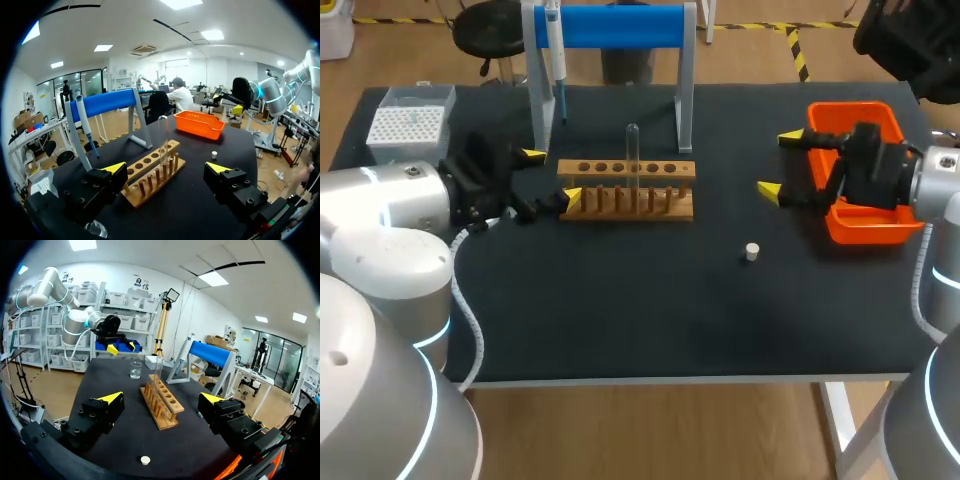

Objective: Invert the test tube, pick up the pipette, mount the tip to pipette, aspirate from beaker and dispense into the tube, eject the tip, return the pipette, and cap with the stopper.

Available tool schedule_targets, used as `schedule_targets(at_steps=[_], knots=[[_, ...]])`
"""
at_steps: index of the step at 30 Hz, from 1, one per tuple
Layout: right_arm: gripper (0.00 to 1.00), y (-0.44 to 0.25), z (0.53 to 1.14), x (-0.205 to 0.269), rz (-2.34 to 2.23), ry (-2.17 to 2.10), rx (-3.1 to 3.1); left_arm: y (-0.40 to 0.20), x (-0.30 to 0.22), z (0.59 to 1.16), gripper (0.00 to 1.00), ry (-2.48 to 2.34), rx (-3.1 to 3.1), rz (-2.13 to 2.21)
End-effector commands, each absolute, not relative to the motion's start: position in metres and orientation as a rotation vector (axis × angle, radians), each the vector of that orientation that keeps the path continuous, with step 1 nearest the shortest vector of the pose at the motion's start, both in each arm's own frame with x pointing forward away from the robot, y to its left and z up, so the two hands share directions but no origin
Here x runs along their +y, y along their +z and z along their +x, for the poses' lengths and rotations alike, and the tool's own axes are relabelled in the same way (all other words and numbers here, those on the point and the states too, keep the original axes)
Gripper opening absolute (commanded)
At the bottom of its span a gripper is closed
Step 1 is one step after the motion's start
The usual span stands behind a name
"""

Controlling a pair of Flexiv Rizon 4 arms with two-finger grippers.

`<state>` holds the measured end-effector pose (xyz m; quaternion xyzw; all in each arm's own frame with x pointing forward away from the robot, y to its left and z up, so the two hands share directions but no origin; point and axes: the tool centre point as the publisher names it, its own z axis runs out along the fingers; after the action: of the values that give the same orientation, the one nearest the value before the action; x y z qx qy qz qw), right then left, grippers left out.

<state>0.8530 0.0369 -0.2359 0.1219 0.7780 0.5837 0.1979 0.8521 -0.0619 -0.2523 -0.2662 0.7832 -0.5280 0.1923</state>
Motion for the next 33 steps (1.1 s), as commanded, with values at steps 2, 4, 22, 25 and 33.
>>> schedule_targets(at_steps=[2,4,22,25,33], knots=[[1.0,-0.236,0.853,0.037,0.342,1.633,2.176,-0.254,-0.061,0.851,1.0,-1.488,2.192,-0.744],[1.0,-0.236,0.853,0.037,0.342,1.633,2.176,-0.254,-0.061,0.851,1.0,-1.488,2.192,-0.744],[1.0,-0.23,0.893,0.105,0.06,1.943,2.248,-0.254,-0.061,0.851,1.0,-1.488,2.192,-0.744],[1.0,-0.231,0.899,0.116,0.031,1.986,2.252,-0.254,-0.061,0.851,1.0,-1.488,2.192,-0.744],[1.0,-0.238,0.915,0.154,-0.022,2.056,2.285,-0.254,-0.061,0.851,1.0,-1.488,2.192,-0.744]])
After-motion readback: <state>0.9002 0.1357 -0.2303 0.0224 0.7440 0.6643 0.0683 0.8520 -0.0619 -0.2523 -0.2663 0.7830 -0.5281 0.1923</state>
